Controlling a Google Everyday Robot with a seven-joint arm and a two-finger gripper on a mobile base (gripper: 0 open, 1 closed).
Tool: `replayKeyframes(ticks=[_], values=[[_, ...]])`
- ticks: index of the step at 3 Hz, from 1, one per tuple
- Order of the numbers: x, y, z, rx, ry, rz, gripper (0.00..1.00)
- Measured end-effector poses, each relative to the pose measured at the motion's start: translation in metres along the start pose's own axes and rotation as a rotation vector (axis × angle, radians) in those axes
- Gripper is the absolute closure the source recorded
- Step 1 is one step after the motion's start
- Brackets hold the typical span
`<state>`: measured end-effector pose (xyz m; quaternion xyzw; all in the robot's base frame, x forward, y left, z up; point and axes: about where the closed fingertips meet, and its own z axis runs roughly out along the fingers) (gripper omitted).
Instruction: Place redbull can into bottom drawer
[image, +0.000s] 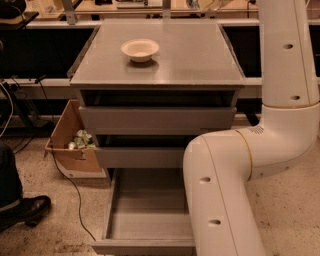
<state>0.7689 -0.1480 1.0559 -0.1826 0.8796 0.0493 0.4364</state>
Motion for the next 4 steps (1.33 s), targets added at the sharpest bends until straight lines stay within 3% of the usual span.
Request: replayKeyframes(ticks=[1,4], values=[[-0.003,0.002,0.011,-0.014,0.000,-0.008,1.00],[0.027,0.020,-0.006,-0.080,0.272,-0.076,1.00]])
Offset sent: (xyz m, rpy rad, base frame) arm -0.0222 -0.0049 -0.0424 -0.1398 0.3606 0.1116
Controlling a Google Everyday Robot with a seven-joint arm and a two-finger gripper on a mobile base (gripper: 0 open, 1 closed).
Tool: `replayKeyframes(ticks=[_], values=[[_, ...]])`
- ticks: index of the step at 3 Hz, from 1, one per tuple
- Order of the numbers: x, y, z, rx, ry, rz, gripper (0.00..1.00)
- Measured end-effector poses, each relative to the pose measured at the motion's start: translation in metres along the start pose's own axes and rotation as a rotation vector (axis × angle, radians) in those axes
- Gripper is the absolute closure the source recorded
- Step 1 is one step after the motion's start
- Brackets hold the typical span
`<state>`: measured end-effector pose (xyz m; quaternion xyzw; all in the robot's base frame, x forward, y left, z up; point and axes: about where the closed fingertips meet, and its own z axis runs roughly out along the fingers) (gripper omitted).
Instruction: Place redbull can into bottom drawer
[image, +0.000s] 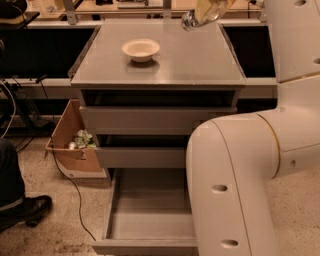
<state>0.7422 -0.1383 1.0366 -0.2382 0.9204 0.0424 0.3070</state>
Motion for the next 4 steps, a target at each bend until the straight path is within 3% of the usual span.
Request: replayKeyframes(ticks=[1,2,4], values=[[0.014,-0.003,0.022,-0.006,0.071,0.046,1.00],[0.009,-0.004,0.027,-0.005,0.056,0.046,1.00],[0.024,0.029,0.080,-0.181,0.107,0.054,1.00]])
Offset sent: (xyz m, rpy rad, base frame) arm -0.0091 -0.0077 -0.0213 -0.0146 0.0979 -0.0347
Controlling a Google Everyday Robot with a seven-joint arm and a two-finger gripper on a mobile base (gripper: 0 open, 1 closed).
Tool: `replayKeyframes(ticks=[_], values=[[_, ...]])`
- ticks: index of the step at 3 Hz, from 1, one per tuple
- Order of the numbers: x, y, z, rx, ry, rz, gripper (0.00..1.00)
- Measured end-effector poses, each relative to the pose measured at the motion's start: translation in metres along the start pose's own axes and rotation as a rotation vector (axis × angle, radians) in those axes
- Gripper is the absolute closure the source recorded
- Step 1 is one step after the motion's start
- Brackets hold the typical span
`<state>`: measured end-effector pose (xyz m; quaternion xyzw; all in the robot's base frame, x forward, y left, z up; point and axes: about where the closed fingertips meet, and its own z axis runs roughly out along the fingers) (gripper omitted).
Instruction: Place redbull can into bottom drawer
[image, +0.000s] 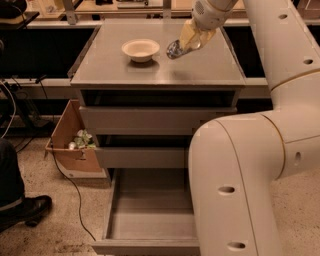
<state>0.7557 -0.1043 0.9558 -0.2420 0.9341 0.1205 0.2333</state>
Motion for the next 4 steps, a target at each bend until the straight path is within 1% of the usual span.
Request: replayKeyframes(ticks=[1,2,3,4], values=[[0.031,0.004,0.007,-0.083,0.057,0.029,1.00],[0.053,0.009,-0.018,-0.111,0.042,0.051,1.00],[0.082,0.019,-0.054,-0.136,0.000,0.073,1.00],[0.117,0.032,-0.077,-0.150,-0.042,0.063,1.00]])
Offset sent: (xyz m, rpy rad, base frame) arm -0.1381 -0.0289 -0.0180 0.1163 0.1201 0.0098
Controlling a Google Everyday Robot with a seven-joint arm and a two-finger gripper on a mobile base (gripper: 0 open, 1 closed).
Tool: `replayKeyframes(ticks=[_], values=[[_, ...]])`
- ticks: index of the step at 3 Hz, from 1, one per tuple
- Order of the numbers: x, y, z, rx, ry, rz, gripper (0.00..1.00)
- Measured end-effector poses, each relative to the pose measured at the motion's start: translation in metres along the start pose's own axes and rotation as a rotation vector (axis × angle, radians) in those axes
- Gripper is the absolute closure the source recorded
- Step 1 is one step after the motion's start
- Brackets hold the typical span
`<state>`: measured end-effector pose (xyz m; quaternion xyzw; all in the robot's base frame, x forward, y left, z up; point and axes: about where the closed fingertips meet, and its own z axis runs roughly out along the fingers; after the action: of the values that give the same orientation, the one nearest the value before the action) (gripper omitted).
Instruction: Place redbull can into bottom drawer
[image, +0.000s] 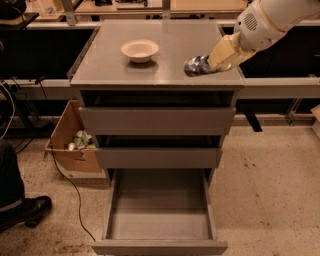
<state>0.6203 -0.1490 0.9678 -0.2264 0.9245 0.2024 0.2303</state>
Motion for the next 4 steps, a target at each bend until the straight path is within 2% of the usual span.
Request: replayKeyframes(ticks=[1,2,3,4], values=[[0.046,0.005,0.013,-0.009,0.021,-0.026,1.00],[0.113,-0.006,0.070,-0.014,0.138,-0.029,1.00],[0.116,-0.008,0.075,-0.014,0.144,-0.028,1.00],[0.143,-0.026,0.113,-0.009,0.187,-0.018,1.00]])
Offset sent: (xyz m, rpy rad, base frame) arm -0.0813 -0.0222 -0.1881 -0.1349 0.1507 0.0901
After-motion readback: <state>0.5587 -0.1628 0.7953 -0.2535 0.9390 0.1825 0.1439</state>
